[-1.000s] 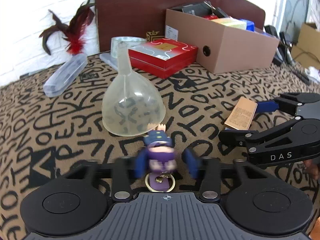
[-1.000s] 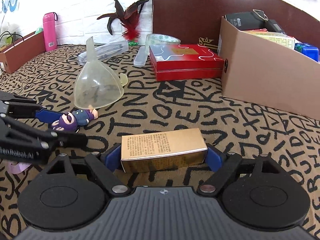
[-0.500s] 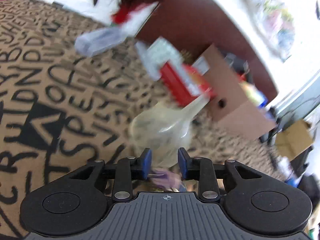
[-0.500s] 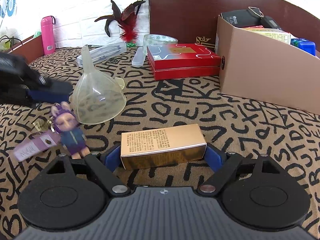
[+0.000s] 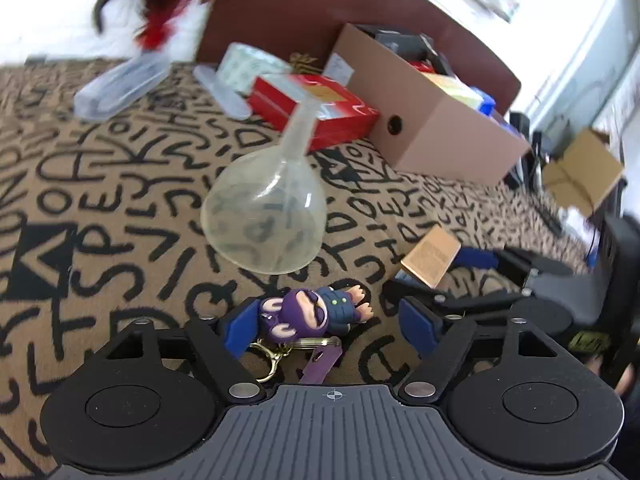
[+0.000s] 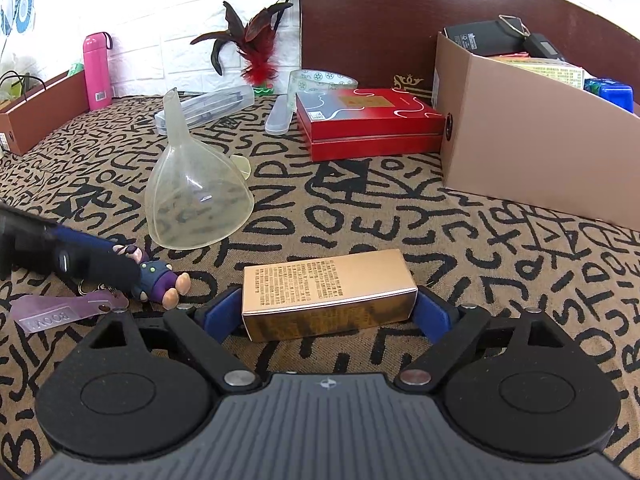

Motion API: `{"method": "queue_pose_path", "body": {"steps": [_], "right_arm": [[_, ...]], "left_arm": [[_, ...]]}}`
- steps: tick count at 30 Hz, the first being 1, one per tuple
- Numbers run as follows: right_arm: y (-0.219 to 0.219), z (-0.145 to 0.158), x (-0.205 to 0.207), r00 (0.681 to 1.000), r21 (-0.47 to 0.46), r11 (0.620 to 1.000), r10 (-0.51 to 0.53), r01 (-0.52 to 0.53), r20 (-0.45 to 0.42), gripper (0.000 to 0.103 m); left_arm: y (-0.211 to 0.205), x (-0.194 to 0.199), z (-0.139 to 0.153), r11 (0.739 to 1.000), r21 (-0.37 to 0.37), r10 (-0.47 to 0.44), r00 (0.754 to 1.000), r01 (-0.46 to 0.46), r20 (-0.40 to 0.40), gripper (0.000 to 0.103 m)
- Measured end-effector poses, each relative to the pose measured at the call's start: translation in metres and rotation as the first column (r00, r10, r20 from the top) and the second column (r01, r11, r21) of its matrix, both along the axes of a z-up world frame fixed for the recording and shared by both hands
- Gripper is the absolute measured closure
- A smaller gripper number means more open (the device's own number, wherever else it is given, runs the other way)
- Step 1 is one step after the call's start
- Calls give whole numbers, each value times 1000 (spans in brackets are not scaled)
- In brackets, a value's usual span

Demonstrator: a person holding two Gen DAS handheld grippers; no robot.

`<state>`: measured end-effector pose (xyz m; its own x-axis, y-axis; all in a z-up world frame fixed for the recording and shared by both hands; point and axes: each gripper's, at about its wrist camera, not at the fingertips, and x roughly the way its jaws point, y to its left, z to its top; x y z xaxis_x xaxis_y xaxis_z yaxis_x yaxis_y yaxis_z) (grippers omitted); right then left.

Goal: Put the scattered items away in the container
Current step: 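Lift the keychain with the left gripper while the right gripper holds the gold box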

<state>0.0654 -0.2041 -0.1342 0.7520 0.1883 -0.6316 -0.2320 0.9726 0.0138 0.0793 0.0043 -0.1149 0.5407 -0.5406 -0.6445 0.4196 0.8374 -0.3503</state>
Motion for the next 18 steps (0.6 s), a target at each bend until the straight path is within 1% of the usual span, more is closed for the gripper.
{"method": "queue_pose_path", "body": {"steps": [1, 2, 3, 4, 5, 8, 9, 11, 12, 14, 16, 17, 18], "right_arm": [[0, 0, 0, 1000, 0, 1000, 2, -2, 0, 12], [0, 0, 0, 1000, 0, 1000, 3, -3, 0, 12], [0, 0, 0, 1000, 0, 1000, 3, -3, 0, 12], [0, 0, 1, 1000, -1, 1000, 5, -5, 0, 12], [0, 0, 1, 1000, -1, 1000, 6, -6, 0, 12], [-1, 1, 1, 1000, 0, 1000, 3, -3, -2, 13], [-1, 1, 1, 1000, 0, 1000, 2, -2, -2, 14], [-3, 2, 1, 1000, 3, 1000, 2, -2, -4, 15], [-3, 2, 1, 1000, 6, 1000, 3, -3, -5, 15], [-3, 1, 2, 1000, 4, 1000, 2, -2, -4, 14], [-3, 2, 2, 1000, -2, 1000, 0, 0, -1, 14], [-3, 2, 3, 1000, -4, 1000, -1, 1, 0, 14], [-3, 2, 3, 1000, -5, 1000, -2, 2, 1, 14]], "left_arm": [[-2, 0, -1, 1000, 9, 3, 1000, -3, 11, 17], [-3, 1, -2, 1000, 14, 4, 1000, -4, 17, 20], [-6, 1, -3, 999, 35, 4, 1000, -5, 27, 30], [-9, 1, -2, 997, 74, -2, 999, -1, 41, 45], [-10, 2, -1, 996, 93, -13, 999, 9, 43, 49], [-11, 0, 3, 994, 98, -48, 999, 46, 23, 58], [-11, -2, 3, 993, 102, -58, 998, 55, 22, 50], [-12, -6, 1, 992, 108, -75, 997, 71, 31, 43], [-14, -8, 0, 990, 113, -91, 995, 85, 43, 38], [-20, -10, -1, 987, 126, -103, 993, 95, 58, 34], [-27, -9, -1, 983, 154, -108, 992, 97, 66, 36], [-31, -9, -1, 978, 182, -119, 990, 104, 76, 53], [-34, -10, -1, 971, 206, -137, 987, 117, 85, 59]]}}
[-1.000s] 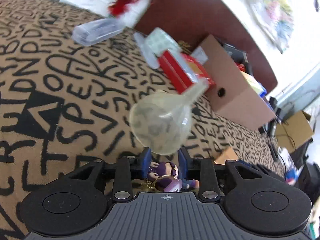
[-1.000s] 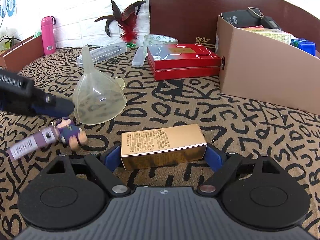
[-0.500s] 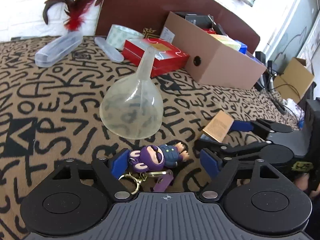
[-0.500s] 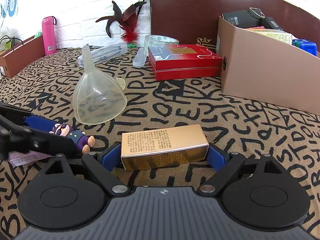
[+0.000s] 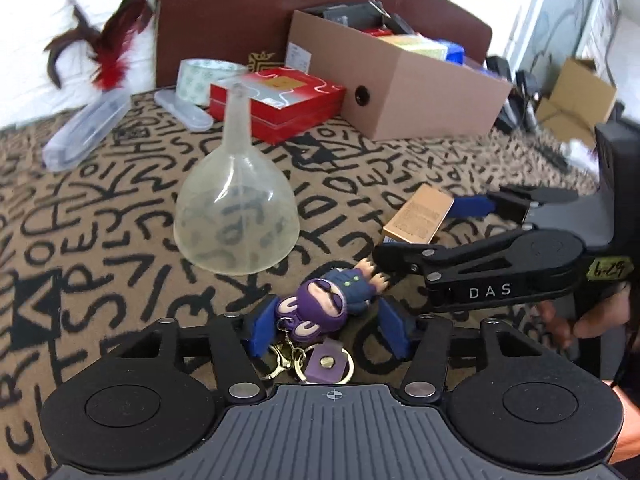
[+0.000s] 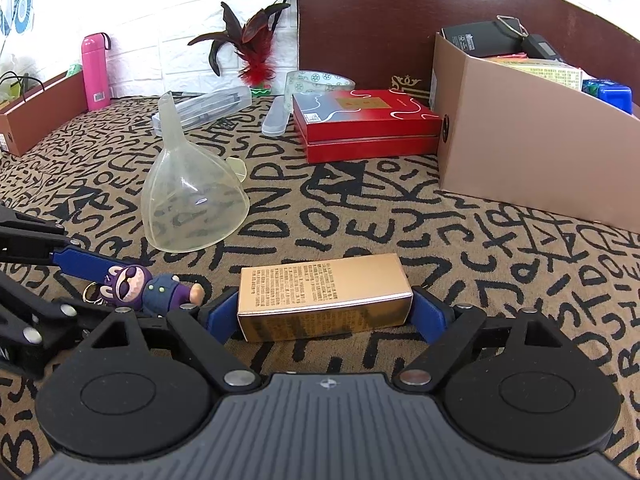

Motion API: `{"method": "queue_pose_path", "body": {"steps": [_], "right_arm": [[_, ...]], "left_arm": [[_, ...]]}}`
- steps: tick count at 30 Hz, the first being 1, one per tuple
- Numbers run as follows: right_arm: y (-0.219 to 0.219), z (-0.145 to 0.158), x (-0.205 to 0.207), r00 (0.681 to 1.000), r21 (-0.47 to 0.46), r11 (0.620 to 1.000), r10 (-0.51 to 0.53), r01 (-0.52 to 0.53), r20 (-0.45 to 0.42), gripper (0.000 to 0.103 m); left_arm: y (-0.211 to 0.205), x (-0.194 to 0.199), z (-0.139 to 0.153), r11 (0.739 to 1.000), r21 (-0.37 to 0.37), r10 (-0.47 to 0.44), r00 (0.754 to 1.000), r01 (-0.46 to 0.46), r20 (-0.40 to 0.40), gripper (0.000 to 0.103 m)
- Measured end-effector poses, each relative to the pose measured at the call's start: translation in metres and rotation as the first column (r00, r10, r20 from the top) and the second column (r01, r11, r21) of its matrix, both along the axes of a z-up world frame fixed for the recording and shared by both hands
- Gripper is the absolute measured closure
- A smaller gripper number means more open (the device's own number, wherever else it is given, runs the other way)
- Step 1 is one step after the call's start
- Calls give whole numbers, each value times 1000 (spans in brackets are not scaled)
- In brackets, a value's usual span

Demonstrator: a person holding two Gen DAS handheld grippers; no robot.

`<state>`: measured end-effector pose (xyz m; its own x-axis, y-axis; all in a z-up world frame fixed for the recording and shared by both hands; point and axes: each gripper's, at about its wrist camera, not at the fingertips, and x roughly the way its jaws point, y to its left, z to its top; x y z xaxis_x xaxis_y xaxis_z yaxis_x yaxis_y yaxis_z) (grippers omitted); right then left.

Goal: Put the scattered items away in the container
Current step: 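Lift the keychain with the left gripper while the right gripper holds the gold box, then carry the keychain and gold box into the cardboard box with both grippers and release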

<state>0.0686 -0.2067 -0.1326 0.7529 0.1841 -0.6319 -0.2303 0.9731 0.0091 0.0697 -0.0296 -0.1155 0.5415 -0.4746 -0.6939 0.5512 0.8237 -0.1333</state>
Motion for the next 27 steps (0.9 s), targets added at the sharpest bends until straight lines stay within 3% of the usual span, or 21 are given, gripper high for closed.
{"method": "queue_pose_path", "body": {"steps": [2, 6, 14, 27], "right_arm": [[0, 0, 1, 1000, 0, 1000, 3, -3, 0, 17], [-1, 1, 0, 1000, 11, 1000, -4, 4, -12, 18], [-22, 17, -15, 999, 84, 996, -41, 41, -6, 18], [-71, 66, -35, 987, 112, 989, -109, 96, 119, 18]], "left_arm": [[-5, -2, 2, 999, 31, -23, 1000, 22, 12, 69], [-11, -9, 5, 998, 54, -25, 1000, 24, 16, 70], [-14, -15, 33, 1000, -26, -2, 999, 3, 40, 73], [-47, 2, 97, 993, -108, -27, 989, 43, 142, 76]]}}
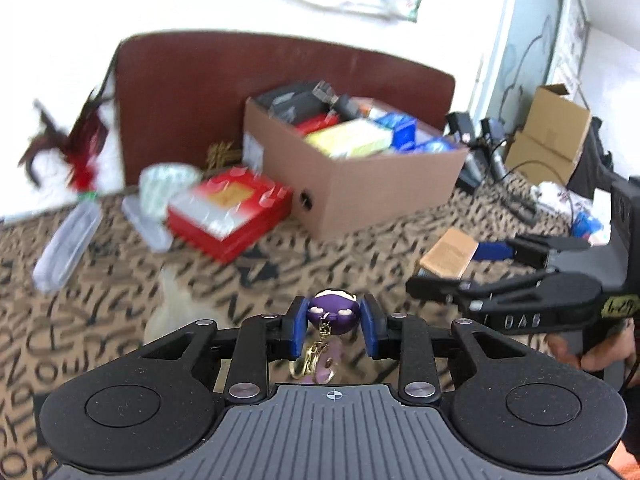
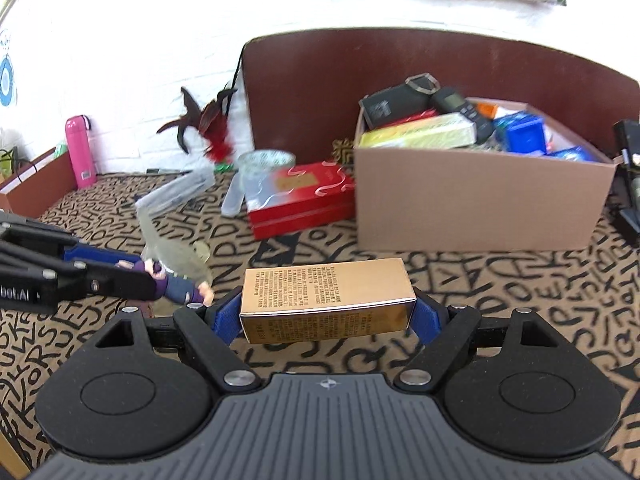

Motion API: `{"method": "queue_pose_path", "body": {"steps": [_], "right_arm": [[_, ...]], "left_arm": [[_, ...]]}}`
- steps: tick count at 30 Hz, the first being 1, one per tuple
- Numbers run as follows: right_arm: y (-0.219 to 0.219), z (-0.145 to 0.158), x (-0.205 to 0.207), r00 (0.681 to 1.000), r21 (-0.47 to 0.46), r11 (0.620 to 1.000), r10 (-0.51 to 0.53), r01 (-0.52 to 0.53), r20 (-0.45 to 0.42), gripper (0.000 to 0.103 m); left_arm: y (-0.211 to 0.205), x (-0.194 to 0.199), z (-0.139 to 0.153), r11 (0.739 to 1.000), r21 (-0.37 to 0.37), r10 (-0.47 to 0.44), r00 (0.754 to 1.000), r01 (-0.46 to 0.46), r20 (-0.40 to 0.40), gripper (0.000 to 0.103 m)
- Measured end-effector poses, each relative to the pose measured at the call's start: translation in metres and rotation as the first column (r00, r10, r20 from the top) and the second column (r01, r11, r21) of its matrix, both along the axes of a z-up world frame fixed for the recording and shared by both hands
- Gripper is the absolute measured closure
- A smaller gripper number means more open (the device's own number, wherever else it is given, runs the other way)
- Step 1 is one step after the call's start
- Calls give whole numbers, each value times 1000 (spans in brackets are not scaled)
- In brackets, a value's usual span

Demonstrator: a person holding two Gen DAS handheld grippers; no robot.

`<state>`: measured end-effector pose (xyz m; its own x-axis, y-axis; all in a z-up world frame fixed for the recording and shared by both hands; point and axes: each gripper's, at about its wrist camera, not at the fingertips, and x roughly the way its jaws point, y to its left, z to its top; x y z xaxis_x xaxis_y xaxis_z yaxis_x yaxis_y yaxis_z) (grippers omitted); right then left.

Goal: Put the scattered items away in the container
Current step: 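Carry the keychain and gold box into the cardboard box with both grippers and release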

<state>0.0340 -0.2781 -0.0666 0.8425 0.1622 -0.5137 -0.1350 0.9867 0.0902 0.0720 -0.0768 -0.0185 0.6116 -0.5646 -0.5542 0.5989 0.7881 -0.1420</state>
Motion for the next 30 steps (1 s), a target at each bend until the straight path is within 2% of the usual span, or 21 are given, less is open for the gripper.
{"method": "queue_pose_path", "body": {"steps": [8, 14, 20, 24, 28, 29, 30], "right_arm": [[-40, 27, 2, 995, -3, 998, -59, 59, 78, 18], [-75, 46, 17, 987, -39, 993, -109, 115, 121, 18], [-112, 66, 54, 975, -79, 982, -157, 171, 158, 18], [-137, 75, 85, 969, -68, 979, -176, 190, 172, 18], [-155, 74, 118, 968, -74, 979, -177, 192, 176, 18], [-159, 70, 127, 970, -75, 979, -174, 189, 172, 18], [-162, 65, 136, 971, -74, 980, -173, 187, 165, 17]], "left_arm": [[-54, 28, 58, 991, -79, -101, 992, 107, 75, 76], [-108, 72, 98, 980, -132, -144, 987, 152, 69, 76], [-166, 123, 127, 974, -167, -143, 988, 151, 59, 76], [-205, 156, 131, 978, -161, -121, 990, 132, 72, 76], [-230, 189, 110, 981, -155, -114, 993, 118, 35, 76], [-236, 197, 101, 982, -147, -113, 993, 115, 22, 73], [-239, 202, 92, 983, -140, -118, 993, 118, 9, 57]]}}
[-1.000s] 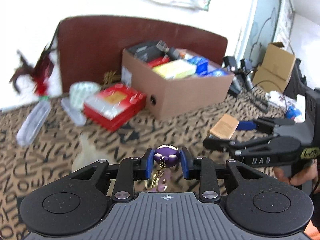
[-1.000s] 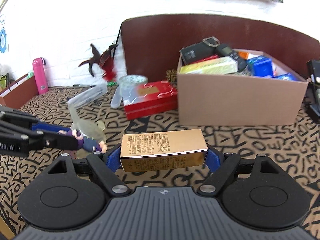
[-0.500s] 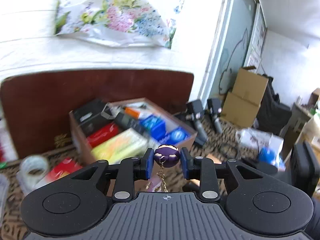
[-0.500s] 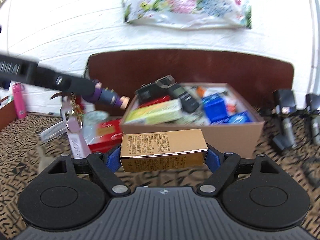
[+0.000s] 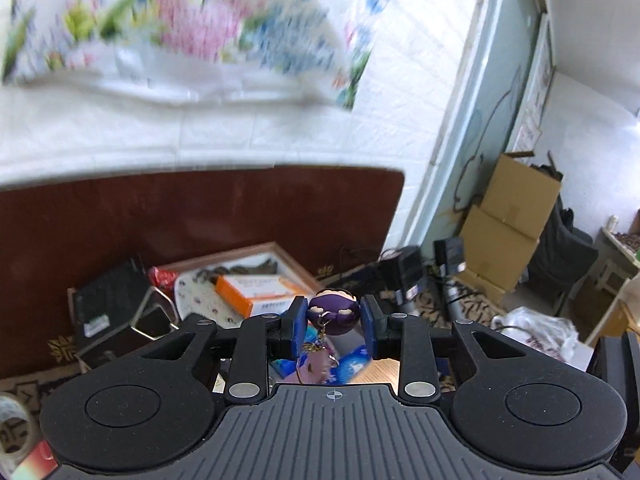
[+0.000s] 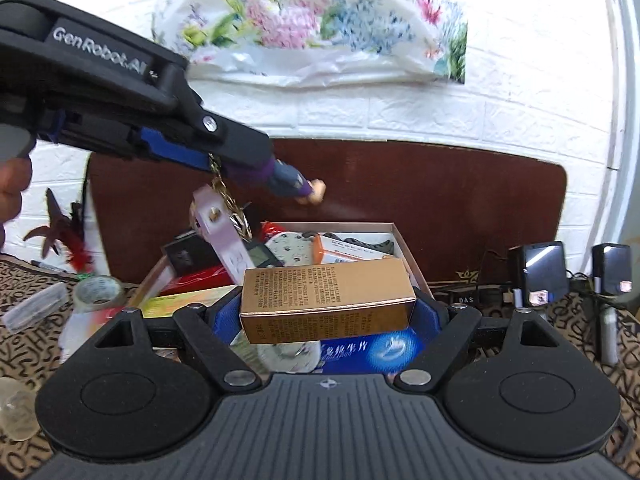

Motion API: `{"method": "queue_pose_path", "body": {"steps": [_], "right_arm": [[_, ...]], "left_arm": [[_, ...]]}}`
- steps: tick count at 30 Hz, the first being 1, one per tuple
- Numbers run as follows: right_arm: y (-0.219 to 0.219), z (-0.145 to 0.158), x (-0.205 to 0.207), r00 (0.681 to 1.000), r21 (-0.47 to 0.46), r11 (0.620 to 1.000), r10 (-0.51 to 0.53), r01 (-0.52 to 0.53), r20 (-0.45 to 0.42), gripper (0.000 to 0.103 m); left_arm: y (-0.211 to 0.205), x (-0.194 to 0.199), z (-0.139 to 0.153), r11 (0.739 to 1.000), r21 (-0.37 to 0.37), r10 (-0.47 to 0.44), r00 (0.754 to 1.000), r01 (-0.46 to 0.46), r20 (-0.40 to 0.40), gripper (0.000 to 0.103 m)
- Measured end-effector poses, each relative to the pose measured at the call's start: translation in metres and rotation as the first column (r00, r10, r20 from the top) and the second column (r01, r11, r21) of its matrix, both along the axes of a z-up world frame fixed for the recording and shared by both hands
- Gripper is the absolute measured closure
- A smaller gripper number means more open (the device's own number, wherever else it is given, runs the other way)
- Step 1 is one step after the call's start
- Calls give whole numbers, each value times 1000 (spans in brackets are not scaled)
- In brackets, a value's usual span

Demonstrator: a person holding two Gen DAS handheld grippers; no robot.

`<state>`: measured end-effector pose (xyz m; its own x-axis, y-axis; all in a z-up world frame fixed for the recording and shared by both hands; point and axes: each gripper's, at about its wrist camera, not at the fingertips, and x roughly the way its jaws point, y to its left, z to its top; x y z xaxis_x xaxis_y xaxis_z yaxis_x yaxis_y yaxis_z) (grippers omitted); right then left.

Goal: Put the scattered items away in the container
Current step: 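Carry the keychain and gold box into the cardboard box with both grippers and release, then withdraw both grippers from the cardboard box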

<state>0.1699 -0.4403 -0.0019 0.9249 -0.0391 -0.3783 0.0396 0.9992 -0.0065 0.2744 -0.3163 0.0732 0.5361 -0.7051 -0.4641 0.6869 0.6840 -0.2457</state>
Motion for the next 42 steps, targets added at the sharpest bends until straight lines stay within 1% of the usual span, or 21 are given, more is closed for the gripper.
{"method": "queue_pose_path", "body": {"steps": [1, 3, 4, 5, 7, 8, 9, 12, 14, 15, 16, 18, 22, 24, 26, 27, 29, 31, 34, 37, 42], "right_arm": [[-4, -7, 9, 1000, 4, 1000, 8, -8, -12, 17], [-10, -24, 28, 998, 19, 1000, 17, -16, -64, 17], [-13, -32, 35, 995, 17, 1000, -1, 2, -103, 17], [-15, -39, 38, 992, 13, 1000, -18, 20, -128, 17], [-21, -47, 32, 993, 25, 999, -25, 28, -113, 15], [-23, -49, 28, 994, 31, 999, -27, 30, -104, 14], [-24, -49, 25, 995, 35, 999, -32, 35, -99, 14], [-26, -47, 15, 995, 34, 998, -53, 56, -85, 14], [-22, -46, 9, 994, 15, 997, -68, 70, -87, 17], [-19, -45, 8, 994, 8, 998, -66, 67, -89, 24], [-18, -43, 6, 994, 5, 998, -61, 62, -92, 33], [-15, -40, 2, 994, 11, 999, -45, 47, -101, 40], [-6, -38, -1, 994, 17, 1000, -15, 17, -106, 42], [1, -37, -4, 994, 25, 1000, 11, -9, -105, 42], [9, -34, -7, 995, 27, 999, 34, -32, -96, 40], [13, -32, -9, 995, 22, 999, 39, -38, -90, 36], [21, -28, -13, 996, 16, 999, 46, -45, -79, 21], [28, -24, -22, 997, 27, 998, 54, -52, -64, 5], [40, -21, -40, 996, 52, 996, 78, -75, -43, 1], [58, -25, -59, 993, 54, 993, 104, -101, -57, 1], [102, -46, -90, 979, 14, 987, 162, -161, -120, 1]], "left_arm": [[-3, 5, -9, 1000, 9, -1, 1000, 1, -11, 55], [-4, 10, -21, 1000, 22, -14, 999, 15, -30, 35], [-1, 11, -25, 1000, 16, -25, 999, 26, -25, 31], [1, 10, -26, 999, 14, -33, 999, 33, -12, 24], [4, 7, -28, 999, 28, -37, 999, 36, 28, 18], [4, 6, -29, 999, 38, -34, 999, 32, 41, 13], [3, 6, -29, 998, 48, -30, 998, 28, 48, 10], [3, 0, -31, 997, 64, -40, 998, 37, 47, 10], [3, -5, -33, 997, 70, -44, 998, 41, 47, 10], [3, -7, -33, 996, 76, -45, 998, 41, 47, 10], [3, -9, -32, 996, 83, -46, 998, 42, 47, 10], [5, -12, -32, 994, 96, -47, 998, 43, 40, 10], [10, -18, -32, 992, 116, -50, 998, 47, 22, 10], [15, -22, -33, 992, 122, -40, 999, 37, 27, 6], [22, -26, -34, 992, 123, -26, 999, 23, 23, 2], [27, -29, -34, 993, 120, -15, 1000, 13, 19, 1], [39, -40, -35, 993, 115, 4, 1000, -5, 8, 0], [55, -57, -40, 994, 108, 20, 1000, -21, 11, 0], [82, -91, -55, 996, 83, 21, 1000, -23, 20, 0], [112, -123, -73, 997, 47, 64, 998, -65, 19, 0], [167, -167, -106, 988, -7, 153, 987, -154, -57, 0]]}}
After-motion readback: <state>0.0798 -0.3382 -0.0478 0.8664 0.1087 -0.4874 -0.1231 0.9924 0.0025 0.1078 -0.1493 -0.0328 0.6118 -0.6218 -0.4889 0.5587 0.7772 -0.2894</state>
